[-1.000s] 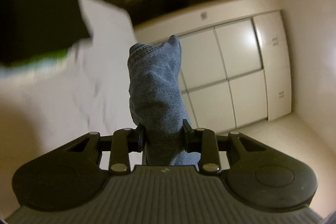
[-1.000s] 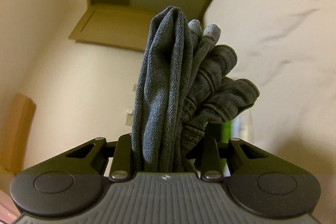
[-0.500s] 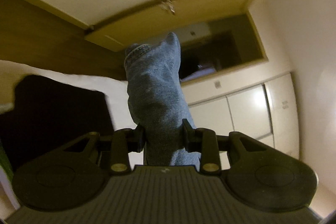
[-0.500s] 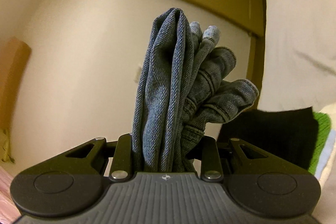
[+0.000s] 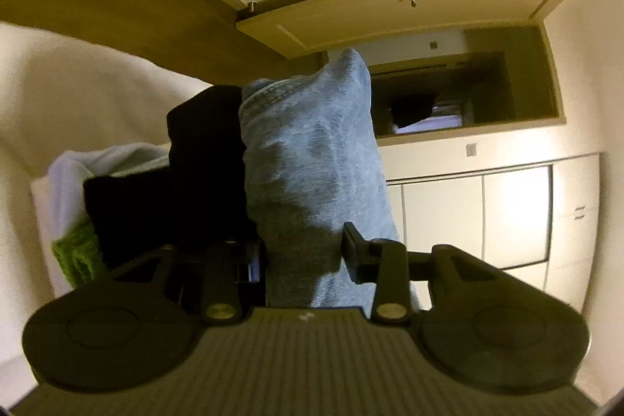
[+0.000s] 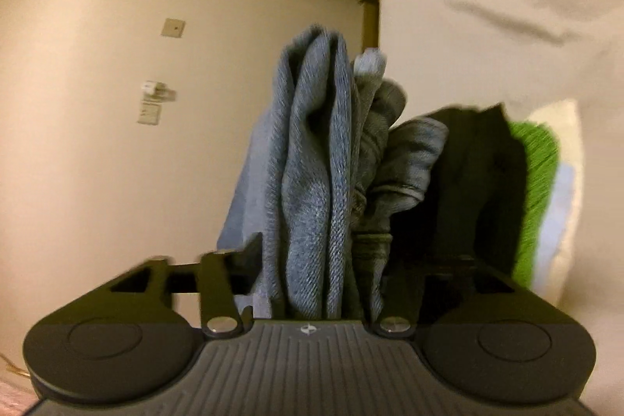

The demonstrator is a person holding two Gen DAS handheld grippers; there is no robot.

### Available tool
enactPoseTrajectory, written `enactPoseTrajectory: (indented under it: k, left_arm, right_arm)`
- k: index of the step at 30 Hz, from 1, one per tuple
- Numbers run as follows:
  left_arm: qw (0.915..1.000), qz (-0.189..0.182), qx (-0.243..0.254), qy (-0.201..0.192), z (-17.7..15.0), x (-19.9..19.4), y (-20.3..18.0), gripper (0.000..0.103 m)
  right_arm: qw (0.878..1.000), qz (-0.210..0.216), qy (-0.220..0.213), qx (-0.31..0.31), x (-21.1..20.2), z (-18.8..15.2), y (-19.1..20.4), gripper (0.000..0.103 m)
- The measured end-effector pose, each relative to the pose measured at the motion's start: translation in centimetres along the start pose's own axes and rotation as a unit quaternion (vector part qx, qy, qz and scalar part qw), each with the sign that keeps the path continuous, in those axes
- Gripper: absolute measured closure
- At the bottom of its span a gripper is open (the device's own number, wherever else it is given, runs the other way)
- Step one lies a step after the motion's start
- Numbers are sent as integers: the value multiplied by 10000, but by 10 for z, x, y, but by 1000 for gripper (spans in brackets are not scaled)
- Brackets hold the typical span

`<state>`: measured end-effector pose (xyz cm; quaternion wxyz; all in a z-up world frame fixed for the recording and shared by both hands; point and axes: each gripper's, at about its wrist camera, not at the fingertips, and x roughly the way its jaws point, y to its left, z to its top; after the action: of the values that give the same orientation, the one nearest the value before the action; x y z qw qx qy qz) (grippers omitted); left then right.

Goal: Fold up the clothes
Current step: 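Carry the folded jeans with both grippers toward the clothes stack, then lower the jeans onto the clothes stack and open both grippers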

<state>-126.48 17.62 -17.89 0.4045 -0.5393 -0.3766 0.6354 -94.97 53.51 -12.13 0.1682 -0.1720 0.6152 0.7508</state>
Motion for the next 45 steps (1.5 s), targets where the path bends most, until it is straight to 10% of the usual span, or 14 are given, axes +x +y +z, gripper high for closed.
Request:
enactPoseTrajectory:
  k: [6,9,13,16,22,35,41,45]
  left_arm:
    - [9834,1181,1378,-38,-2,-27,-58,70]
    - [9536,1743,2430,-339,-16,-37,-100,70]
    - [8934,1890,4037,-556,-45,-25,-148,70]
    - [8806,1960,4289,-468,-45,10,-151,70]
    - [8835,2126,4172,-100,-38,54,-116,76]
    - [8734,2158,4354,-328,-20,36,-147,76]
    - [8693,2512,4256,-106,-6,51,-134,78]
    - [8699,2537,4226,-175,-16,34,-147,76]
  right_arm:
    - [9749,-1304,-937,-1545,-74,12,39,29]
    - [9392,-1722,-1409,-2615,-88,-17,70,35]
    - [8827,-1727,-1515,-4099,-67,-69,109,41]
    - [8451,-1630,-1201,-4947,-23,-88,117,42]
    - [8765,-1775,-540,-4443,52,-84,60,34]
    - [8633,-1558,-818,-4730,12,-113,86,30]
    - [8366,-1951,-347,-5107,51,-123,91,28]
    - [8495,-1739,-541,-4952,31,-119,106,28]
